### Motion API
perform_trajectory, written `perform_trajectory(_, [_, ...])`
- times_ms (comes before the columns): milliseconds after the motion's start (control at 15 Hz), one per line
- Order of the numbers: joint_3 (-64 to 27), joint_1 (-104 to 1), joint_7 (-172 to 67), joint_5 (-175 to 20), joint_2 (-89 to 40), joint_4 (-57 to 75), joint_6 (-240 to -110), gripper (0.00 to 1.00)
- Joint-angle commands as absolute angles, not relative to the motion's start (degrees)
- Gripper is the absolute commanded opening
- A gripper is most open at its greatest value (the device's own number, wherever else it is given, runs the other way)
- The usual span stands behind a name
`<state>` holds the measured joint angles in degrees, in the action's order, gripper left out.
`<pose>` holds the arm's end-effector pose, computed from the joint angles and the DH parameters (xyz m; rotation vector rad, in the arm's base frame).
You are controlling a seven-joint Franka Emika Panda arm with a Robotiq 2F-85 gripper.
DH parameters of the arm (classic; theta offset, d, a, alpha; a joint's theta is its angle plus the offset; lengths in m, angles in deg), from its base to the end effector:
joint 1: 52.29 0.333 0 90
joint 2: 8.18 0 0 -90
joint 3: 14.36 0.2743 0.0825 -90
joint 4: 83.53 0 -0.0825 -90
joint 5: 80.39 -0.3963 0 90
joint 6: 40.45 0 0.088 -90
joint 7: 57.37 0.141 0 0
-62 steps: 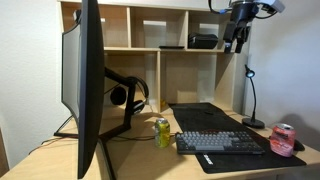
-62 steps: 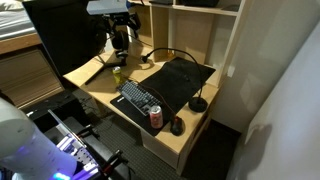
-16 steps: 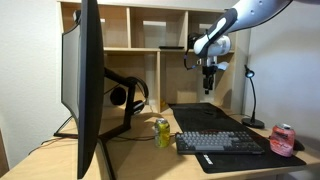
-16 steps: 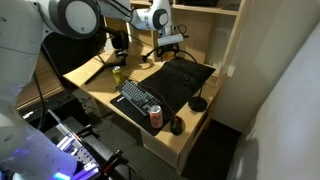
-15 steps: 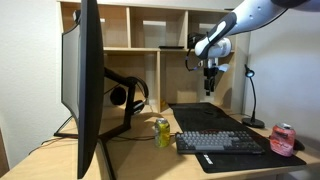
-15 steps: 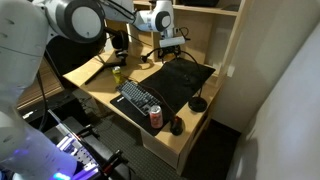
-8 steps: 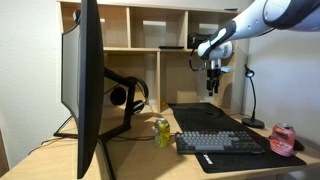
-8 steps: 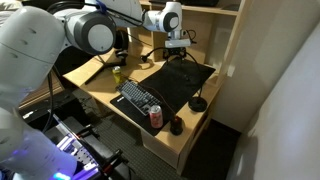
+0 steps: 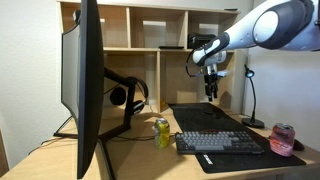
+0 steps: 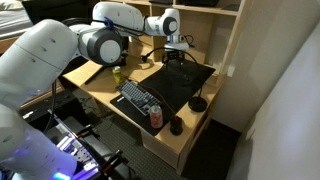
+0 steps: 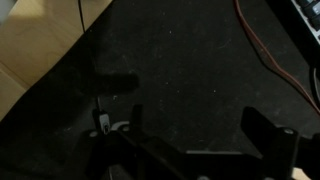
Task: Turn on the desk lamp
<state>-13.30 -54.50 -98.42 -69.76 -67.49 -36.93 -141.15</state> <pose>0.7562 -0.0429 0.2261 2.8143 1.0768 -0.2176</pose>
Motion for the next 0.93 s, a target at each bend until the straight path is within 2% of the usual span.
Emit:
perform_trajectory(0, [-14.4, -53.1, -99.2, -68.6, -76.1, -50.4, -136.7, 1.0])
perform_trajectory(200, [-15.3, -52.6, -98.0, -67.2, -80.1, -54.9, -140.3, 1.0])
perform_trajectory(467, [-16.2, -52.9, -88.0, -67.4, -83.7, -57.9, -152.0, 1.0])
perform_trajectory(533, [-15.4, -52.9, -91.3, -67.2, -80.9, -53.9, -149.1, 1.0])
perform_trajectory(867, [-15.4, -52.9, -90.6, -67.2, -81.4, -54.2, -149.8, 1.0])
